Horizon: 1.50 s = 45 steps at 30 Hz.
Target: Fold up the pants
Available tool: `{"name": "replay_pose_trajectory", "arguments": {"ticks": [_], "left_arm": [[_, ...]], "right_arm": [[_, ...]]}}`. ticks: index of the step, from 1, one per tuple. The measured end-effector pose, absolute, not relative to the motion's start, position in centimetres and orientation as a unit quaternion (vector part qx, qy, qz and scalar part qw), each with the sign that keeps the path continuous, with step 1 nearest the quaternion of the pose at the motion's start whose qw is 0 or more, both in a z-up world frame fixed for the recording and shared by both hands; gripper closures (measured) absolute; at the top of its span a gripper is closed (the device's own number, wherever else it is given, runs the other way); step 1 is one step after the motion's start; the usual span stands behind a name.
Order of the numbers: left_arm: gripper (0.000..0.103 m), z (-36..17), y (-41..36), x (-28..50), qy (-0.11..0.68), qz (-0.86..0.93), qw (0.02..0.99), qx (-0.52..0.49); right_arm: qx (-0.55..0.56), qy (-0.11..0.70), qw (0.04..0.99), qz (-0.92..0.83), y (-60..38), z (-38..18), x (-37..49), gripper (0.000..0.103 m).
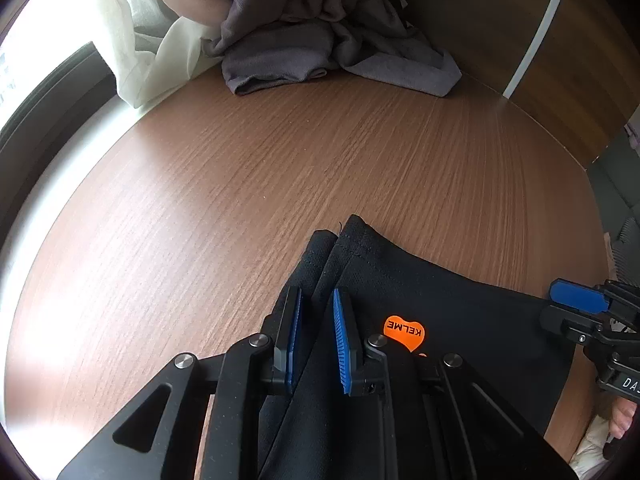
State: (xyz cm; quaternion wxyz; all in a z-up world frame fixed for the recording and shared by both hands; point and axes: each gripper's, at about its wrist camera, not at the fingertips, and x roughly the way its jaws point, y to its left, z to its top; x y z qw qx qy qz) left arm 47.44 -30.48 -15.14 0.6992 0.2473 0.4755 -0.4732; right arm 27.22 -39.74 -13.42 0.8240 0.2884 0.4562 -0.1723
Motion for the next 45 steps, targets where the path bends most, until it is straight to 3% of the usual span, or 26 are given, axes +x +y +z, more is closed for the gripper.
{"name": "replay_pose_trajectory", "arguments": {"ticks": [3, 6, 16, 33, 45], "left_arm": [[0.086, -15.2, -30.5, 47.4, 0.476, -0.475, 0.698, 0.245], [0.098, -15.0, -30.4, 47.4, 0.478, -0.480, 0.695, 0.240], [0.099, -12.1, -29.1, 46.8, 0.452, -0.470, 0.724, 0.227], [0.099, -13.8, -29.4, 46.5, 0.424, -0.417, 0.753, 0.282], [0.099, -11.7, -28.8, 45.2, 0.375, -0.423, 0.779, 0.272]], "right_arm": [[0.283, 0.458, 0.825, -0.172, -39.7, -13.5, 27.4, 0.065], [0.282, 0.461, 0.824, -0.173, -39.8, -13.8, 27.4, 0.065], [0.279, 0.450, 0.827, -0.187, -40.3, -13.7, 26.5, 0.065], [0.273, 0.446, 0.802, -0.289, -41.4, -14.4, 23.6, 0.065], [0.257, 0.472, 0.813, -0.221, -41.4, -14.3, 23.7, 0.065]]}}
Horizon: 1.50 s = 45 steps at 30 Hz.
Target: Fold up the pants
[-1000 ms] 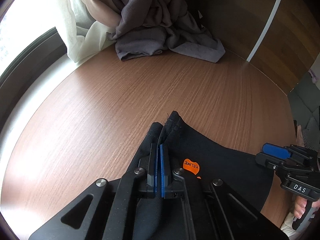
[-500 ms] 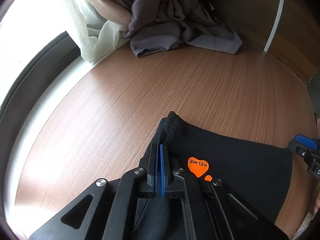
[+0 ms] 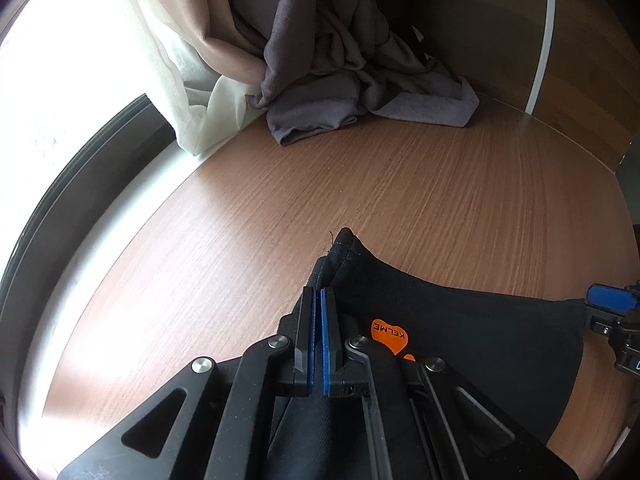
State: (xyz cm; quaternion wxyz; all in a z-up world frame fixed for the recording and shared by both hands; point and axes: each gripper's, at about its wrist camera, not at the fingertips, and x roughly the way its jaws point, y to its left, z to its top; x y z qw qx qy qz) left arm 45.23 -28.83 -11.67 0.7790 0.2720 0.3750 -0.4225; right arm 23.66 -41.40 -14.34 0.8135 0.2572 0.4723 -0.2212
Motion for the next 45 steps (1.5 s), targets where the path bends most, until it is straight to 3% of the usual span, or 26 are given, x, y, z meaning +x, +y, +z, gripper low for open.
{"name": "replay_pose_trajectory", "arguments": {"ticks": [11, 15, 17, 29, 34, 38, 45], "left_arm": [[0.098, -11.2, -28.2, 45.5, 0.368, -0.420, 0.785, 0.269], [0.098, -11.5, -28.2, 45.6, 0.372, -0.419, 0.784, 0.266], [0.098, -11.6, -28.2, 45.7, 0.373, -0.414, 0.786, 0.267], [0.098, -12.0, -27.8, 45.8, 0.378, -0.404, 0.790, 0.263], [0.098, -12.2, -27.7, 46.0, 0.382, -0.404, 0.789, 0.263], [0.098, -12.1, -27.6, 45.9, 0.375, -0.404, 0.791, 0.265], [0.098, -13.1, -28.5, 46.3, 0.375, -0.400, 0.789, 0.278]], "right_arm": [[0.260, 0.446, 0.841, -0.161, -41.1, -14.5, 25.1, 0.065], [0.246, 0.435, 0.854, -0.148, -41.4, -14.4, 25.8, 0.070], [0.244, 0.436, 0.854, -0.148, -41.7, -14.4, 26.1, 0.075], [0.239, 0.457, 0.845, -0.143, -41.6, -14.9, 26.6, 0.075], [0.242, 0.464, 0.842, -0.132, -41.6, -15.1, 27.1, 0.085], [0.236, 0.468, 0.842, -0.125, -41.5, -15.1, 27.2, 0.099], [0.237, 0.473, 0.836, -0.144, -41.7, -14.9, 26.5, 0.099]]}}
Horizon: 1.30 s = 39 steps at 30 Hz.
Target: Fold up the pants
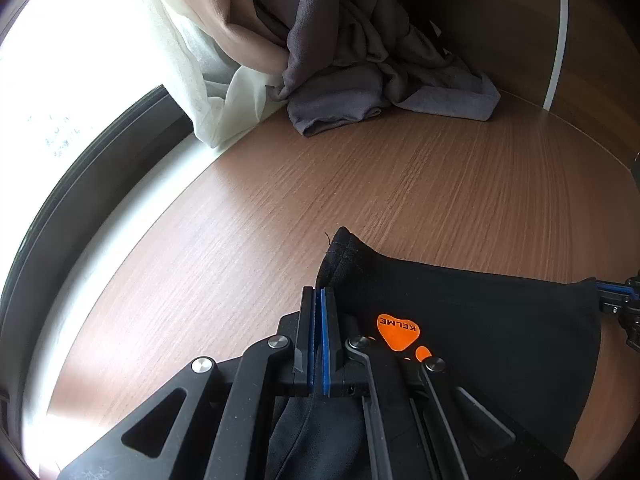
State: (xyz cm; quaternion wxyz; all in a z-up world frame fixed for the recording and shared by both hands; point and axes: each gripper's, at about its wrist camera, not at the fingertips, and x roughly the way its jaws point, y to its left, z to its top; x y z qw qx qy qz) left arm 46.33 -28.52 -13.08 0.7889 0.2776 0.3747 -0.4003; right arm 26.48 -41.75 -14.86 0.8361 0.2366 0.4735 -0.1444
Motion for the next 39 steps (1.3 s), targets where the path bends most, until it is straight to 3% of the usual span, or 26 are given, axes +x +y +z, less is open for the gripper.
{"name": "replay_pose_trajectory", "arguments": {"ticks": [8, 13, 23, 34, 35, 39], "left_arm": [[0.098, -13.8, -30.1, 46.2, 0.371, -0.426, 0.771, 0.292], [0.098, -14.1, -30.4, 46.0, 0.372, -0.426, 0.769, 0.299], [0.098, -14.4, -30.7, 45.6, 0.365, -0.425, 0.768, 0.310], [0.095, -15.2, -30.5, 46.9, 0.395, -0.416, 0.763, 0.297], [0.094, -15.2, -30.6, 46.8, 0.394, -0.416, 0.762, 0.301], [0.069, -13.9, -29.9, 47.0, 0.388, -0.416, 0.772, 0.282]], "right_arm": [[0.224, 0.469, 0.831, -0.198, -42.2, -14.0, 25.4, 0.098], [0.200, 0.447, 0.848, -0.203, -42.3, -12.6, 25.0, 0.082], [0.152, 0.404, 0.882, -0.188, -40.1, -10.7, 24.9, 0.082], [0.173, 0.472, 0.844, -0.186, -40.9, -14.0, 27.0, 0.083], [0.174, 0.471, 0.844, -0.187, -41.1, -14.1, 27.0, 0.083], [0.152, 0.464, 0.848, -0.206, -41.1, -13.5, 26.9, 0.083]]}}
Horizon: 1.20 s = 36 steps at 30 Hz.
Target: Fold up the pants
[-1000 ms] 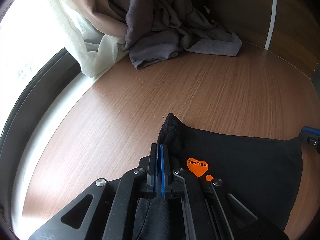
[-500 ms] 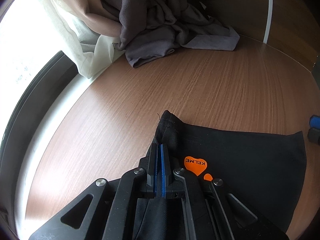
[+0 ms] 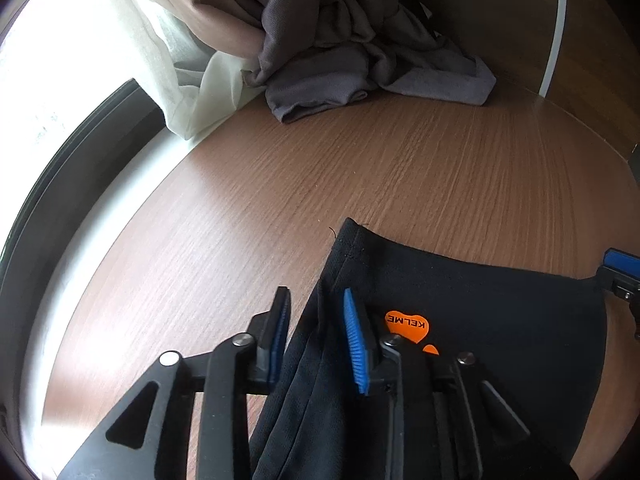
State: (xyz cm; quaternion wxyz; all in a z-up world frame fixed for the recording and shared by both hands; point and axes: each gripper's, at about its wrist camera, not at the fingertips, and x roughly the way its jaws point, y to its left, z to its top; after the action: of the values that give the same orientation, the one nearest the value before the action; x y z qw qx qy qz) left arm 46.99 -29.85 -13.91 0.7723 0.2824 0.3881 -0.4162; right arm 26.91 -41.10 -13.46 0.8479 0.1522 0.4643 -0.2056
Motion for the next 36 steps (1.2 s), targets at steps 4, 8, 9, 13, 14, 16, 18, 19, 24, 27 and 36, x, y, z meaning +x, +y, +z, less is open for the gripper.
{"name": "replay_pose_trajectory", "arguments": {"ticks": [4, 8, 9, 13, 14, 16, 18, 19, 24, 27, 36], "left_arm": [[0.059, -11.0, -28.1, 46.6, 0.366, -0.408, 0.795, 0.258], [0.057, -8.6, -25.4, 45.8, 0.358, -0.402, 0.807, 0.241], [0.057, -8.2, -24.7, 45.6, 0.357, -0.399, 0.810, 0.240], [0.057, -6.9, -21.5, 44.9, 0.360, -0.382, 0.823, 0.219], [0.057, -6.8, -20.6, 44.7, 0.362, -0.379, 0.824, 0.215], [0.057, -7.0, -19.0, 44.4, 0.368, -0.364, 0.828, 0.215], [0.057, -7.5, -17.6, 43.9, 0.379, -0.349, 0.828, 0.219], [0.057, -7.8, -16.9, 43.7, 0.385, -0.343, 0.828, 0.220], [0.057, -9.2, -14.4, 42.7, 0.423, -0.324, 0.820, 0.208], [0.058, -10.0, -13.5, 42.7, 0.439, -0.324, 0.814, 0.198], [0.069, -13.0, -14.2, 45.2, 0.495, -0.344, 0.779, 0.171]], "right_arm": [[0.157, 0.459, 0.846, -0.223, -41.7, -12.7, 26.4, 0.083], [0.166, 0.444, 0.858, -0.200, -41.7, -11.5, 26.7, 0.082], [0.164, 0.439, 0.862, -0.191, -41.5, -11.1, 26.9, 0.082], [0.153, 0.418, 0.881, -0.156, -40.3, -9.6, 27.4, 0.080], [0.150, 0.414, 0.885, -0.149, -40.1, -9.3, 27.6, 0.074], [0.144, 0.410, 0.891, -0.131, -39.5, -9.0, 28.4, 0.070], [0.145, 0.415, 0.893, -0.100, -39.2, -8.9, 29.5, 0.070], [0.144, 0.420, 0.891, -0.088, -39.1, -8.9, 30.3, 0.070], [0.122, 0.451, 0.883, -0.050, -37.6, -8.6, 34.4, 0.070], [0.103, 0.463, 0.880, -0.017, -36.3, -8.8, 36.6, 0.070], [0.061, 0.501, 0.862, 0.052, -34.5, -10.2, 43.0, 0.070]]}}
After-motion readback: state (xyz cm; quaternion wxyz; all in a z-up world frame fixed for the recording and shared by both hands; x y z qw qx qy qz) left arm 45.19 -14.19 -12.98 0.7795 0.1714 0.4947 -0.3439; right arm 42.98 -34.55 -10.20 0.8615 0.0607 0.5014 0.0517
